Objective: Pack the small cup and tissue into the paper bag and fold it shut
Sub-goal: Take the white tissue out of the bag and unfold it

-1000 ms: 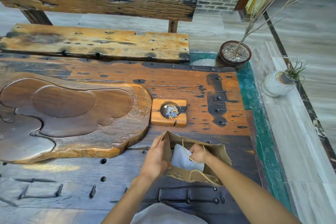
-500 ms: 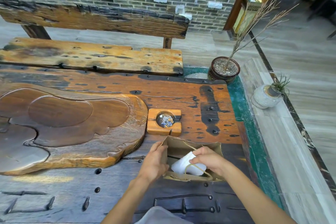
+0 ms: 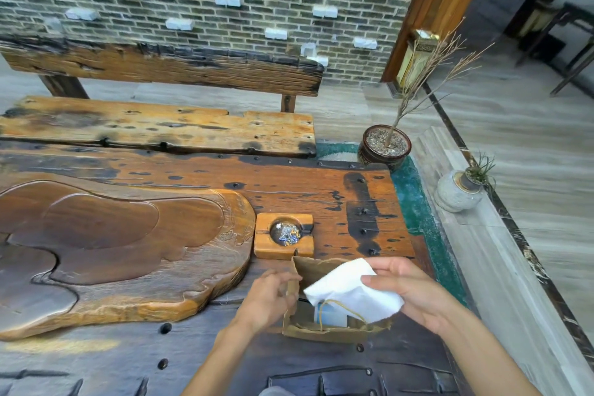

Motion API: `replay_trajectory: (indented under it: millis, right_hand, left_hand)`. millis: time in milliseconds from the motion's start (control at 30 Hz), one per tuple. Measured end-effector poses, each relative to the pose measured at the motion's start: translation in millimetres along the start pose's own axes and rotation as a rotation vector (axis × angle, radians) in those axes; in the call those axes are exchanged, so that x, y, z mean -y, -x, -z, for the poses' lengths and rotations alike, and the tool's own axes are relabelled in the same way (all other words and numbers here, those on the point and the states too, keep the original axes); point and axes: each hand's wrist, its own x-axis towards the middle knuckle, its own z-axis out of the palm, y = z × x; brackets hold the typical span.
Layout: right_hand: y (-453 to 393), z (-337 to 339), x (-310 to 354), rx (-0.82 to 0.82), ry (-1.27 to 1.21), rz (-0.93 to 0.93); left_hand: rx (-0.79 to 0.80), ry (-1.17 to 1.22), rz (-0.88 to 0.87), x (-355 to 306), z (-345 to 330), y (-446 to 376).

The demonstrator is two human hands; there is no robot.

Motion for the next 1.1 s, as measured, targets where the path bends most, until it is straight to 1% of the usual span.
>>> replay_trajectory:
  millis: [67,133,167,233,300,400,500,567,633,700,767,867,967,1100]
  right_hand:
    - [12,-1,10,0.024,-0.069,0.035]
    - [23,-3,20,0.038,-0.13,0.071]
    - [28,-5,24,0.049,-0.157,0.094]
    - [35,-11,34,0.071,-0.215,0.162]
    - [40,-20,44,0.094,-0.306,0.242]
    - [47,-39,55,0.138,-0.432,0.347]
    - [50,-62,62,0.166,-0.557,0.401]
    - [52,-80,66,0.176,-0.584,0.438]
    - [54,-96,70,0.165,-0.592,0.466]
    - [55,-109,72,0.171,-0.605,0.479]
    - [54,-118,73,0.196,-0.626,0.487]
    - [52,-127,72,0.224,-0.616,0.505]
    - [48,-134,68,0.229,-0.574,0.522]
    - [45,-141,65,0.201,-0.51,0.507]
  left_hand:
    - [-0.015,0.008,-0.003,-7,5,3]
    - [-0.059,0.077,-0.017,-18,11,9]
    - [-0.084,0.143,-0.006,-24,15,13]
    - [-0.1,0.361,0.032,-41,26,24]
    - [-0.045,0.571,0.034,-58,39,37]
    - [0.074,0.765,-0.069,-81,57,53]
    - [0.086,0.947,-0.159,-99,76,64]
    - [0.1,0.991,-0.194,-108,88,69]
    - [0.163,1.037,-0.21,-112,94,73]
    - [0.232,1.125,-0.2,-109,99,79]
    - [0.249,1.198,-0.2,-105,103,83]
    - [0.154,1.204,-0.241,-103,114,88]
    - [0.06,1.16,-0.258,-100,129,90]
    - [0.024,1.069,-0.221,-91,142,95]
